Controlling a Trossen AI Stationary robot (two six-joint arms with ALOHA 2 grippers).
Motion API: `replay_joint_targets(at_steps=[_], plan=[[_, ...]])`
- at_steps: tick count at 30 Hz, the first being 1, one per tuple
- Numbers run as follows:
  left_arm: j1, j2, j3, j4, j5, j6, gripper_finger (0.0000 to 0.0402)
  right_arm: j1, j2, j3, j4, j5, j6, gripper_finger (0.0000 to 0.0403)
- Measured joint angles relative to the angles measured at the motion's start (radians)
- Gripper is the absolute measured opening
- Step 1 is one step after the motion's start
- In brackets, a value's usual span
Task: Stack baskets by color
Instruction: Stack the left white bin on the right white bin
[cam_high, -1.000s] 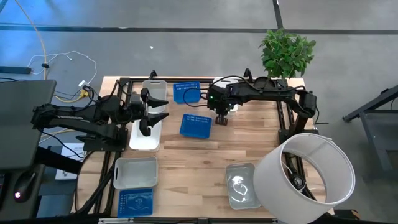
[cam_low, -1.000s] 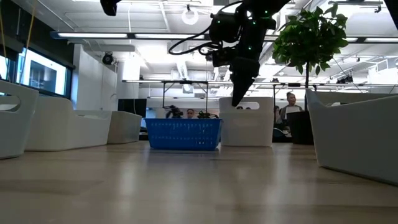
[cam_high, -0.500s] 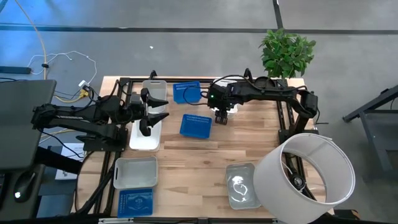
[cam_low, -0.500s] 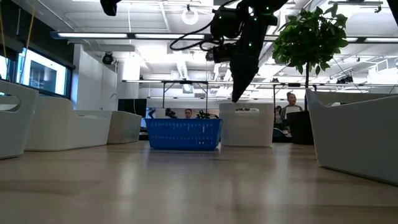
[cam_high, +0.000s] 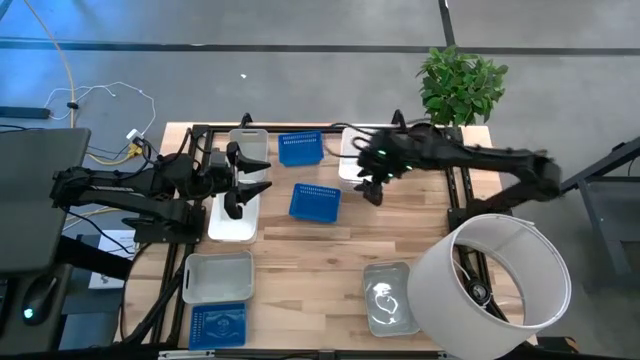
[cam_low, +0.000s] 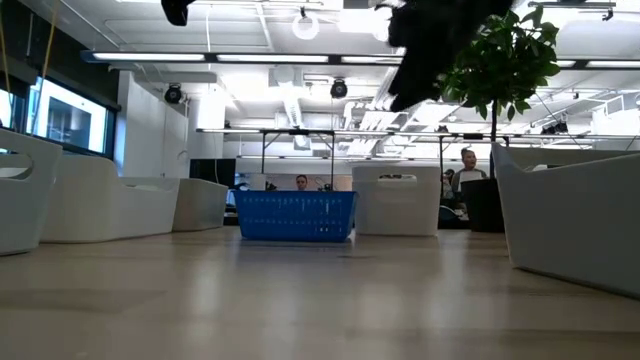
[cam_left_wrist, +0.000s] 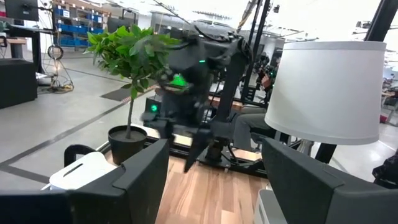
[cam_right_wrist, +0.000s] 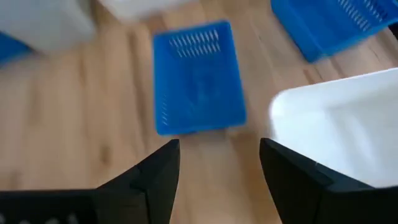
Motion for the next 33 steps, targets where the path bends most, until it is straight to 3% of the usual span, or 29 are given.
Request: replay_joint_targets(at_steps=[5, 12, 18, 33], plan=[[0.0, 0.0, 0.0, 0.0, 0.0, 0.001, 0.0248, 0.082, -0.225, -0.244, 0.327, -0.001, 0.144, 0.0209], [0.0, 0.0, 0.0, 0.0, 0.0, 0.003, 0.0248, 0.202, -0.391, -0.415, 0.675, 0.083, 0.108, 0.0209], [0.0, 0.0, 0.0, 0.0, 0.0, 0.003, 0.0248, 0.249, -0.406, -0.427, 0.695, 0.201, -0.014, 0.0208], [0.0, 0.0, 0.0, 0.0, 0.0, 0.003, 0.0248, 0.249, -0.401, -0.428, 0.721, 0.227, 0.042, 0.0209]])
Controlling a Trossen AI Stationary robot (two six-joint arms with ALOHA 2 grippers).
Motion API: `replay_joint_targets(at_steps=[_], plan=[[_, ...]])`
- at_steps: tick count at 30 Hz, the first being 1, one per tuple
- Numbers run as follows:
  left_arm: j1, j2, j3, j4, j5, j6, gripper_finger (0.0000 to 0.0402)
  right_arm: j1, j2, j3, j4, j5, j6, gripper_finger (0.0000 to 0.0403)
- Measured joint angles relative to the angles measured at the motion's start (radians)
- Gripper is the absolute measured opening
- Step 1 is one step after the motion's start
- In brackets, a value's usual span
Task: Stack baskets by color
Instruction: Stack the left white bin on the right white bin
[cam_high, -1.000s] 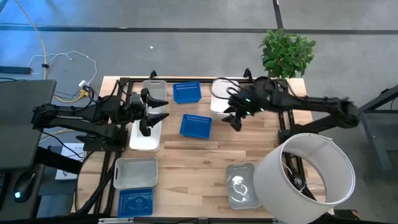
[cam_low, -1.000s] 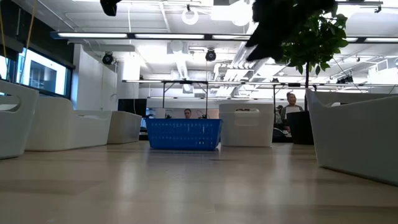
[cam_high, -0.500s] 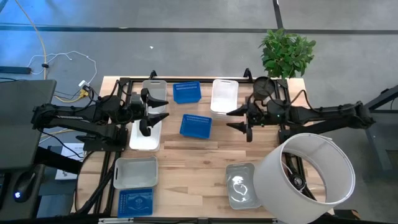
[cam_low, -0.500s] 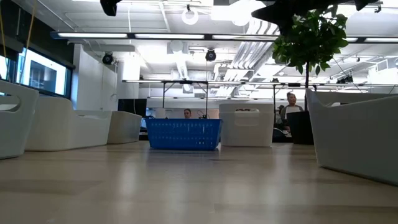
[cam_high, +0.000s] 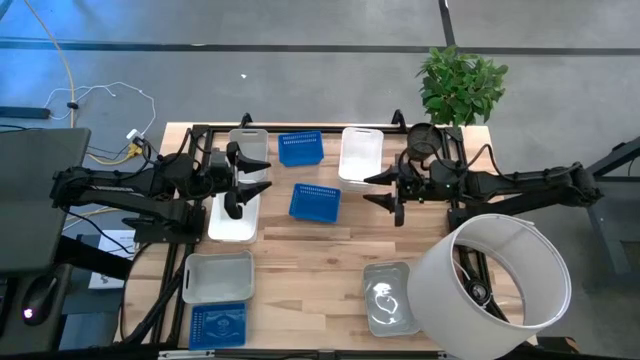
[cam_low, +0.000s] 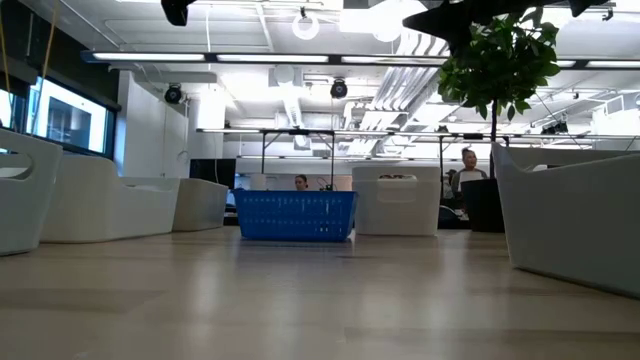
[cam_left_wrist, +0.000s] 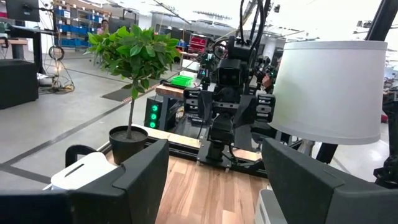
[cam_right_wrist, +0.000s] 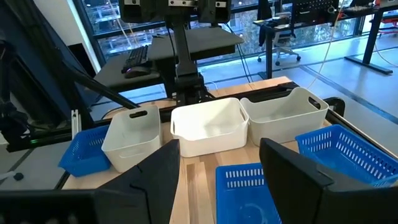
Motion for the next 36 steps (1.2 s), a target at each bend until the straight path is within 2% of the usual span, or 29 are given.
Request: replay_joint_targets(at_steps=[7, 11, 14, 19, 23, 28, 32, 36], plan=[[0.0, 0.0, 0.0, 0.0, 0.006, -0.022, 0.0248, 0.0, 0.0, 0.0, 0.0, -0.001, 0.002, 0.0209], [-0.004, 0.0, 0.007, -0.042, 0.09, -0.05, 0.0246, 0.0, 0.0, 0.0, -0.003, -0.001, 0.002, 0.0209], [-0.039, 0.006, 0.071, -0.26, 0.11, -0.054, 0.0236, 0.0, 0.0, 0.0, -0.003, 0.001, 0.003, 0.0209], [-0.149, 0.074, 0.205, -0.777, 0.107, -0.079, 0.0209, 0.0, 0.0, 0.0, -0.01, 0.002, 0.003, 0.0209], [-0.253, 0.121, 0.219, -1.02, 0.118, -0.161, 0.0191, 0.0, 0.0, 0.0, -0.026, 0.003, 0.003, 0.0209], [-0.365, 0.181, 0.172, -1.196, 0.107, -0.217, 0.0181, 0.0, 0.0, 0.0, -0.041, 0.005, 0.003, 0.0209], [-0.409, 0.226, 0.123, -1.239, 0.053, -0.26, 0.018, 0.0, 0.0, 0.0, -0.043, 0.005, 0.003, 0.0209], [-0.43, 0.261, 0.085, -1.235, 0.058, -0.289, 0.0181, 0.0, 0.0, 0.0, -0.049, 0.005, 0.003, 0.0209]])
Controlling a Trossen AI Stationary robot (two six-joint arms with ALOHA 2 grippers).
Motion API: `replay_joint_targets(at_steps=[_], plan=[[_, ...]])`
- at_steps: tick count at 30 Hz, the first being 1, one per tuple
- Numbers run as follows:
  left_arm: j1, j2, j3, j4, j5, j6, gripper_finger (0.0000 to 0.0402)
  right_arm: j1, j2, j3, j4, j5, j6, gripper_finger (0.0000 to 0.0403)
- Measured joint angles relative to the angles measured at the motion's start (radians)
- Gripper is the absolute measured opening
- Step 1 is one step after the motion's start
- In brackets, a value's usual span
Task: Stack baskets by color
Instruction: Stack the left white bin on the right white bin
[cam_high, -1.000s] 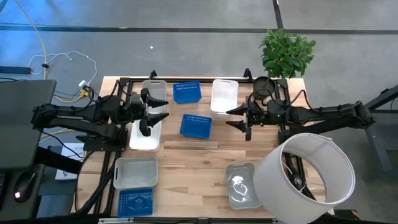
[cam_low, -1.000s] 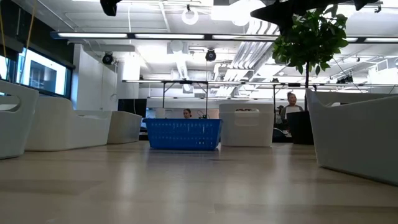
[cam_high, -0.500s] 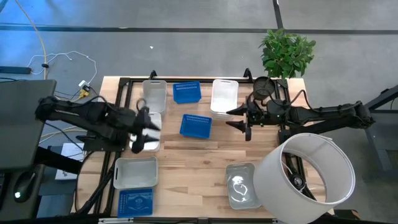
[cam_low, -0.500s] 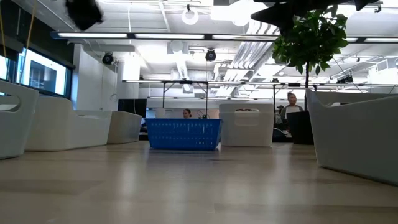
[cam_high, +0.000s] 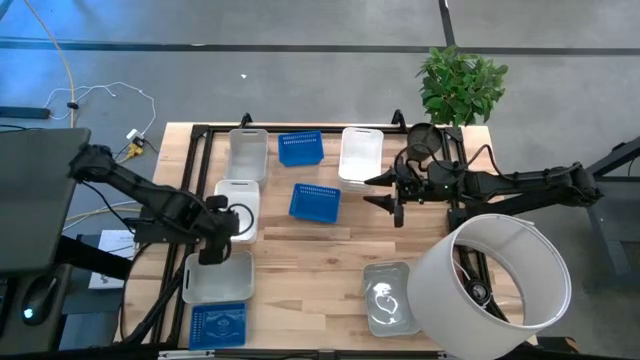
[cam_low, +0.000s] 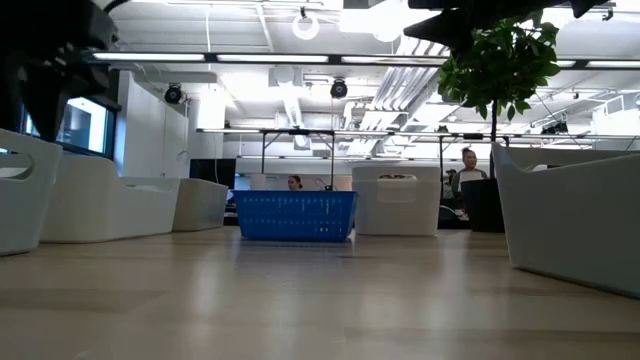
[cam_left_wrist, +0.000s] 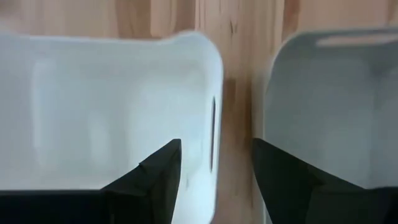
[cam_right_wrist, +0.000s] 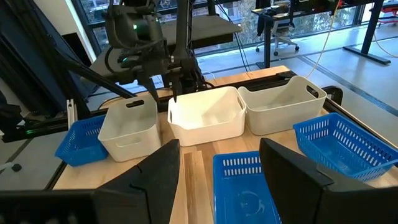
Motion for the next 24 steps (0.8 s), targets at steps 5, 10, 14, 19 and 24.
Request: replay_joint_targets(at_steps=[5, 10, 14, 19, 24], plan=[[-0.025, 0.03, -0.04, 0.012, 0.027, -0.016, 0.018, 0.0, 0.0, 0.0, -0.008, 0.0, -0.002, 0.0209], [-0.044, 0.047, -0.065, 0.005, 0.024, -0.053, 0.0181, 0.0, 0.0, 0.0, -0.023, 0.0, -0.003, 0.0209], [-0.043, 0.057, -0.064, 0.008, 0.017, -0.055, 0.0177, 0.0, 0.0, 0.0, -0.028, 0.0, -0.003, 0.0209], [-0.043, 0.079, -0.064, 0.004, 0.022, -0.054, 0.0163, 0.0, 0.0, 0.0, -0.029, 0.0, -0.001, 0.0209], [-0.043, 0.13, -0.064, 0.003, 0.022, -0.046, 0.0147, 0.0, 0.0, 0.0, -0.039, 0.0, -0.001, 0.0209]])
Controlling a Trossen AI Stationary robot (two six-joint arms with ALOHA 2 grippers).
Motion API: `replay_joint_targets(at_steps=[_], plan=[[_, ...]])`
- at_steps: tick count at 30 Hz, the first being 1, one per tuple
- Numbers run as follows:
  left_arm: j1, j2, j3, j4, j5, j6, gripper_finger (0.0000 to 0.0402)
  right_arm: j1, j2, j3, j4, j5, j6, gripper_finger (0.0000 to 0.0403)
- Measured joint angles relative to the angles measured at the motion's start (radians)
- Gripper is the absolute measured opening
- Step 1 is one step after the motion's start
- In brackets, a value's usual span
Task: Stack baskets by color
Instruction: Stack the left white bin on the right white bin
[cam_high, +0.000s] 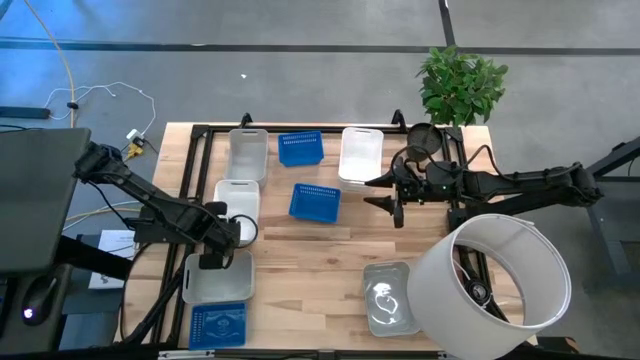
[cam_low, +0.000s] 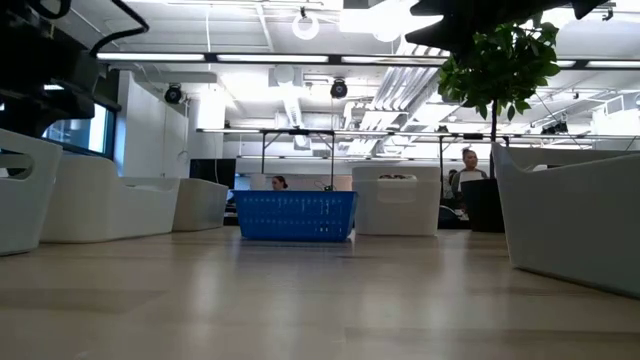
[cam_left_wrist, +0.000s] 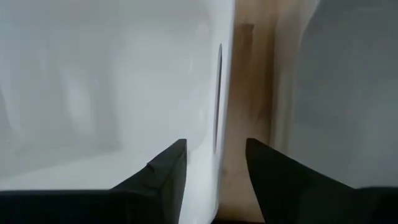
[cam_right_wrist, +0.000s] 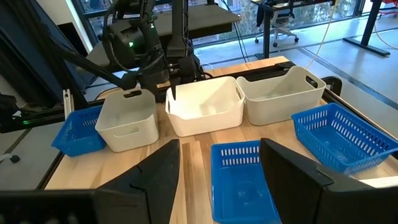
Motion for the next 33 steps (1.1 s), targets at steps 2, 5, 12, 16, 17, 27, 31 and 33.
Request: replay_joint_targets(at_steps=[2, 5, 12, 16, 17, 27, 31, 33], plan=[[0.0, 0.022, 0.0, 0.0, 0.0, 0.003, 0.014, 0.0, 0.0, 0.0, 0.001, 0.0, 0.0, 0.0209], [0.0, 0.057, 0.0, 0.001, -0.001, 0.018, 0.0128, 0.0, 0.0, 0.0, 0.001, 0.0, 0.0, 0.0209], [0.0, 0.092, 0.0, 0.006, -0.012, 0.019, 0.0073, 0.0, 0.0, 0.0, 0.0, 0.0, 0.0, 0.0209], [0.0, 0.09, 0.0, 0.008, 0.013, 0.021, 0.0017, 0.0, 0.0, 0.0, 0.0, 0.0, 0.0, 0.0209], [0.0, 0.085, 0.0, 0.007, 0.025, 0.02, 0.0008, 0.0, 0.0, 0.0, 0.0, 0.0, 0.0, 0.0209], [0.003, -0.016, 0.113, -0.059, 0.034, 0.036, 0.0001, 0.0, 0.0, 0.0, 0.0, 0.0, 0.0, 0.0209], [0.019, -0.052, 0.214, -0.108, -0.045, 0.042, 0.0001, 0.0, 0.0, 0.0, 0.0, 0.0, -0.001, 0.0209], [0.027, -0.064, 0.27, -0.112, -0.079, 0.051, 0.0, 0.0, 0.0, 0.0, 0.001, 0.0, -0.002, 0.0209]])
